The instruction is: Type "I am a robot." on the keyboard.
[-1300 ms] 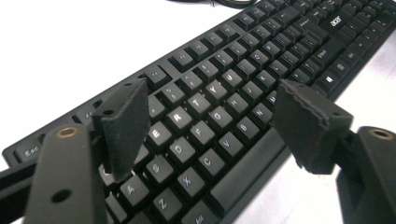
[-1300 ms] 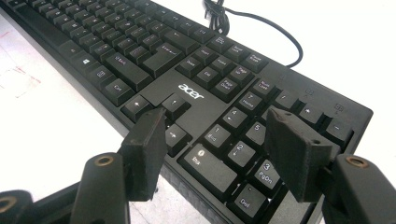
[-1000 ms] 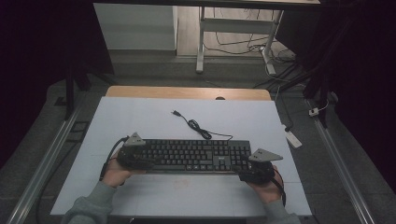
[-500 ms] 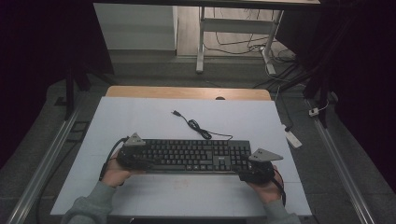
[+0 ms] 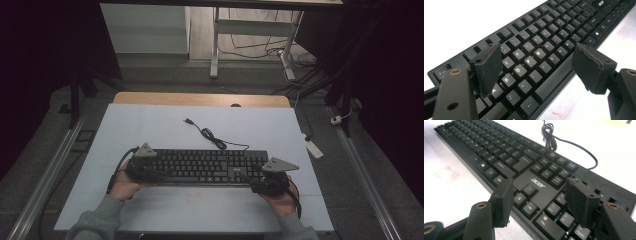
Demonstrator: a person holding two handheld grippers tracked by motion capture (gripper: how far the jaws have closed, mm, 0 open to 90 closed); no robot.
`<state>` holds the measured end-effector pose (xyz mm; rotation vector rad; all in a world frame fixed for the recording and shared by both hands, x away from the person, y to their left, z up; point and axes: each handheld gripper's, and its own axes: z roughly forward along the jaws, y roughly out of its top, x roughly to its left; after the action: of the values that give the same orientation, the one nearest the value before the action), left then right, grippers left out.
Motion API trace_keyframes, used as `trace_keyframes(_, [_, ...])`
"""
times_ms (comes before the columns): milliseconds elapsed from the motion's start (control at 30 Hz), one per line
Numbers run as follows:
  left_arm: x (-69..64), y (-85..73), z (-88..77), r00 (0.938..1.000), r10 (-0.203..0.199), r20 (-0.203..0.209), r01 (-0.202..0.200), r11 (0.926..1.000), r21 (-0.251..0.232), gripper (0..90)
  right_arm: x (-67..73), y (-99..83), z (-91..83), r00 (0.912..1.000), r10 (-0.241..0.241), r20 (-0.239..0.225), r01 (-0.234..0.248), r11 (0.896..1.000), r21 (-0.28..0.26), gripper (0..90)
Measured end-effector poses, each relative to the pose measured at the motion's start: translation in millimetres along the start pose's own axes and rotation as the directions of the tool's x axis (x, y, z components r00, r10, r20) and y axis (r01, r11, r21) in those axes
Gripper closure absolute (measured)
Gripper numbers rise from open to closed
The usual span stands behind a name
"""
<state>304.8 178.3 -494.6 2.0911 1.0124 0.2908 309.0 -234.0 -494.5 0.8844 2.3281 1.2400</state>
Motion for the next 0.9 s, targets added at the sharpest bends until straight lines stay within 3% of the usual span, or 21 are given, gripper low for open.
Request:
trace_keyframes(267, [-1.0,-0.9,2.3,1.0,0.003,-0.001,-0.003,0.9999,0.011,24.4,6.4,10.4,9.3,0.9999,-0.003,-0.016,0.004,1.0,0.006,46.4])
trace_keyframes(467, [-0.9,-1.4,2.8,1.0,0.005,0.002,-0.005,0.9999,0.013,24.4,11.5,18.5,15.5,0.9988,-0.005,-0.049,0.005,1.0,-0.001,59.1])
trace_keyframes(767, [-1.4,-2.5,3.4,1.0,0.004,0.003,-0.004,0.9998,0.017,24.3,16.0,29.6,25.3,0.9947,-0.024,-0.1,0.024,1.0,-0.002,85.6])
trace_keyframes(900, [-1.1,-2.7,3.6,1.0,0.004,0.003,-0.004,0.9998,0.019,24.3,18.2,33.9,31.9,0.9942,-0.026,-0.104,0.027,1.0,0.007,89.5])
